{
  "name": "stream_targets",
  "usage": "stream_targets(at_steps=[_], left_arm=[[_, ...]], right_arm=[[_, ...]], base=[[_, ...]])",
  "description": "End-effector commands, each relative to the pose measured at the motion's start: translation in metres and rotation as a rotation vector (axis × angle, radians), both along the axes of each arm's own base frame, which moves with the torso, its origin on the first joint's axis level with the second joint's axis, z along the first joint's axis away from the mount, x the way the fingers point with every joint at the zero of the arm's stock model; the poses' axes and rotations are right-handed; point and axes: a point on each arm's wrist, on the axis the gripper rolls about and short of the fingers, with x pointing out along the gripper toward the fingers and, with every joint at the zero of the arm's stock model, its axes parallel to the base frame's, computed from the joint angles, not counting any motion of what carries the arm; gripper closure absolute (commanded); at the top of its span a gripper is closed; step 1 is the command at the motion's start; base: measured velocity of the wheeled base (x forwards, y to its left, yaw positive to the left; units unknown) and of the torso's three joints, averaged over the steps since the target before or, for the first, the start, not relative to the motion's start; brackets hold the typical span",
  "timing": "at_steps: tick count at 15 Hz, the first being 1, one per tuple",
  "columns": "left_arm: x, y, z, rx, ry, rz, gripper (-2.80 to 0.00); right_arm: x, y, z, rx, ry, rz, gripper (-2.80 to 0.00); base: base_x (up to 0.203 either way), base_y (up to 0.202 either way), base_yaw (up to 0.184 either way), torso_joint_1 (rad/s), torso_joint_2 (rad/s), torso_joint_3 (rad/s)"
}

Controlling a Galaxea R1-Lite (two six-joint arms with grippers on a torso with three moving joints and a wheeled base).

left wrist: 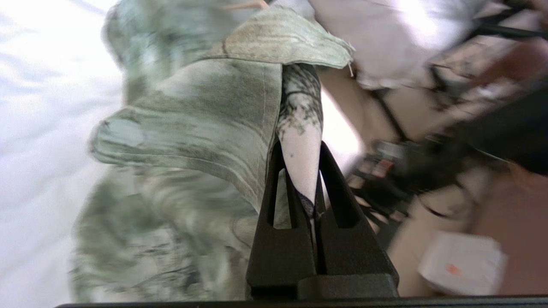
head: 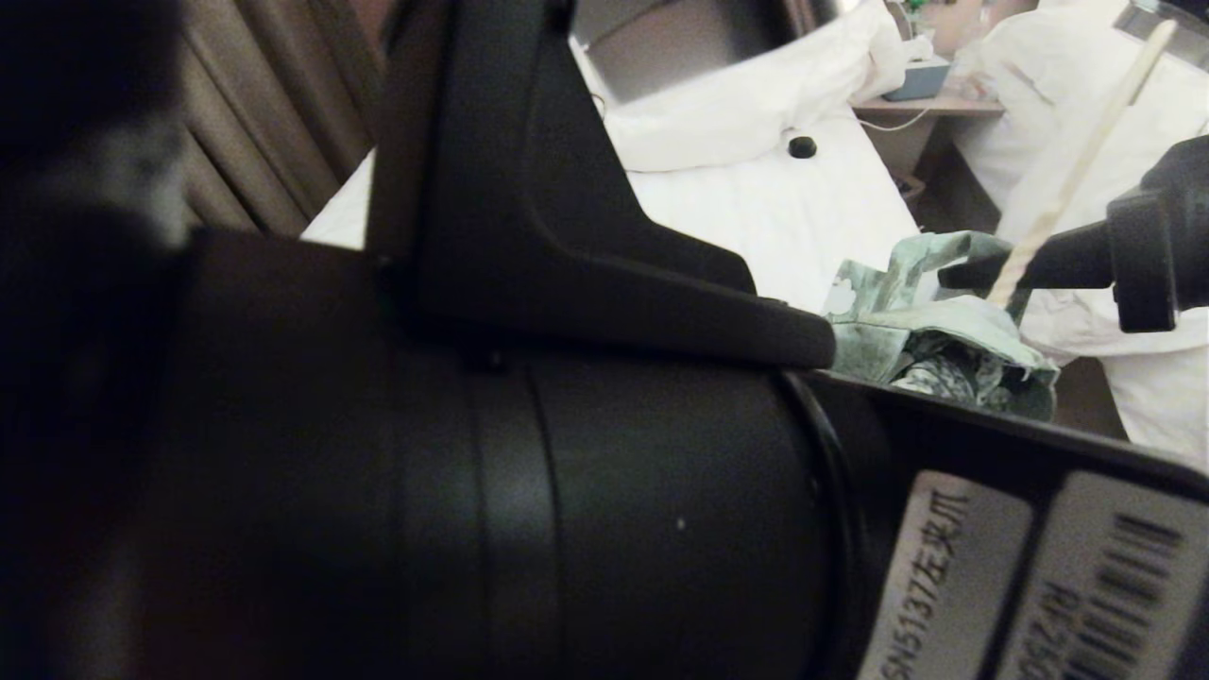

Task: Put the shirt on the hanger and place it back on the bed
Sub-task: Hook the other side of the shirt onto the hanger

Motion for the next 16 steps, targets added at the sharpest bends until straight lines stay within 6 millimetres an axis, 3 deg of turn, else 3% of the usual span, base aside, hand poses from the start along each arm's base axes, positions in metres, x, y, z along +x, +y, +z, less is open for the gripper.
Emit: stream_targets(at_steps=[1, 4, 9, 12, 16], left_arm=[[0.011, -0.003, -0.005, 0.023, -0.007, 0.059, 0.0], [0.015, 0.001, -0.005, 0.045, -0.005, 0.082, 0.0], [0.02, -0.013, 0.0, 0.031, -0.023, 0.105, 0.0], [0.031, -0.038, 0.001, 0.025, -0.036, 0.114, 0.0], [0.061, -0.063, 0.005, -0.025, -0.106, 0.159, 0.0]], right_arm=[[-0.02, -0.004, 0.009, 0.012, -0.028, 0.026, 0.0], [-0.034, -0.008, 0.019, 0.026, -0.041, 0.04, 0.0], [-0.056, -0.007, 0.028, 0.05, -0.04, 0.107, 0.0], [-0.064, -0.01, 0.04, 0.074, -0.054, 0.112, 0.0], [-0.07, -0.018, 0.042, 0.071, -0.052, 0.084, 0.0]], base=[[0.0, 0.0, 0.0, 0.0, 0.0, 0.0], [0.0, 0.0, 0.0, 0.0, 0.0, 0.0], [0.0, 0.0, 0.0, 0.0, 0.0, 0.0], [0.0, 0.0, 0.0, 0.0, 0.0, 0.0], [0.0, 0.0, 0.0, 0.0, 0.0, 0.0]])
